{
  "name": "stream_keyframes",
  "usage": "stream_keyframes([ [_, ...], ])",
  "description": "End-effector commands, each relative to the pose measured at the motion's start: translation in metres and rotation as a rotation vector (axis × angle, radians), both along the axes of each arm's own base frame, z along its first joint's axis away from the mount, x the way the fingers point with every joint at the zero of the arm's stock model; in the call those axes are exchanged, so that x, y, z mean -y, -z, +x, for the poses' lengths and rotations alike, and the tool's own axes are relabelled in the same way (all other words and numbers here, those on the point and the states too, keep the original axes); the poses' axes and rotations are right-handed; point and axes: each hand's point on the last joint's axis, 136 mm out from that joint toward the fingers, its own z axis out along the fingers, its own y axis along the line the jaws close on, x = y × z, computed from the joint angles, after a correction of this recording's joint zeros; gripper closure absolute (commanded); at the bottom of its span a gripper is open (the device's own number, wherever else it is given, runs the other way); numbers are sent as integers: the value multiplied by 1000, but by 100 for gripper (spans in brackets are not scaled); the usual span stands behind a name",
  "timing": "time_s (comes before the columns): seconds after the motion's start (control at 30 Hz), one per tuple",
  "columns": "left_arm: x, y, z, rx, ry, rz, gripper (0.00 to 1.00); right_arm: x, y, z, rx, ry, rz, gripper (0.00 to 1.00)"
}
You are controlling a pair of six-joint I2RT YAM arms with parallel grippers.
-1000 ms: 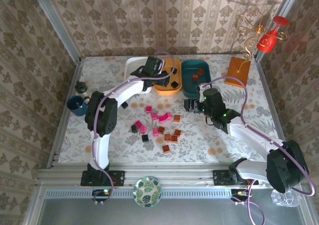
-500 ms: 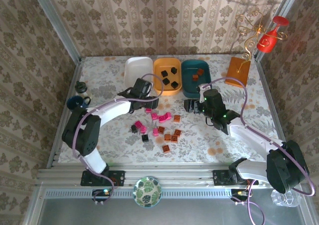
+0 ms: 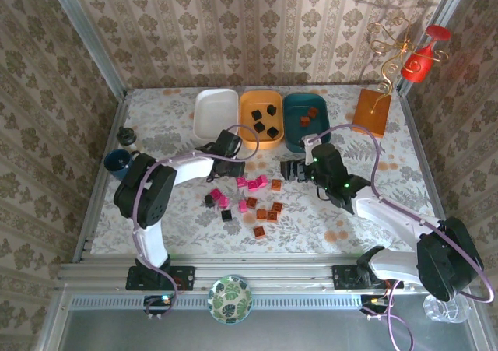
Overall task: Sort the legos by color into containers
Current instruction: Pick up the lego from the center of the table, then place the lego in the container.
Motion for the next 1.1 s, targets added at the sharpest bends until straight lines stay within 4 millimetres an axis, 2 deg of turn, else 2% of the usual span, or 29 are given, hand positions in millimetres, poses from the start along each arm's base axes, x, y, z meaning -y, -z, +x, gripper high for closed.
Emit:
stream_keyframes([
  [0.0,-3,5,-5,-4,-16,-2,56,-5,-7,1,46,-16,-16,14],
  [0.1,-6,-4,-2,31,-30,2,62,-6,-4,2,41,-15,-23,13],
  [0.23,-16,-36,11,128,-57,5,66,-5,-3,2,36,-6,-31,12],
  [0.43,-33,-99,47,276,-103,-58,67,-3,-3,3,35,6,-38,12],
  [0.53,-41,-119,72,326,-134,-87,67,-3,-3,2,38,8,-42,12],
  [0.63,-50,-126,103,340,-172,-111,66,-3,-4,2,39,8,-44,11],
  [0.77,-56,-122,143,329,-214,-136,65,-3,-5,2,43,8,-43,11],
  [0.83,-56,-118,159,318,-221,-143,59,-3,-5,2,44,9,-44,11],
  [0.87,-54,-117,166,308,-219,-157,52,-3,-5,1,45,9,-45,11],
  [0.97,-45,-117,171,260,-204,-193,37,-3,-5,2,45,14,-51,11],
  [1.07,-39,-125,154,286,-185,-206,29,-1,-5,2,50,19,-58,11],
])
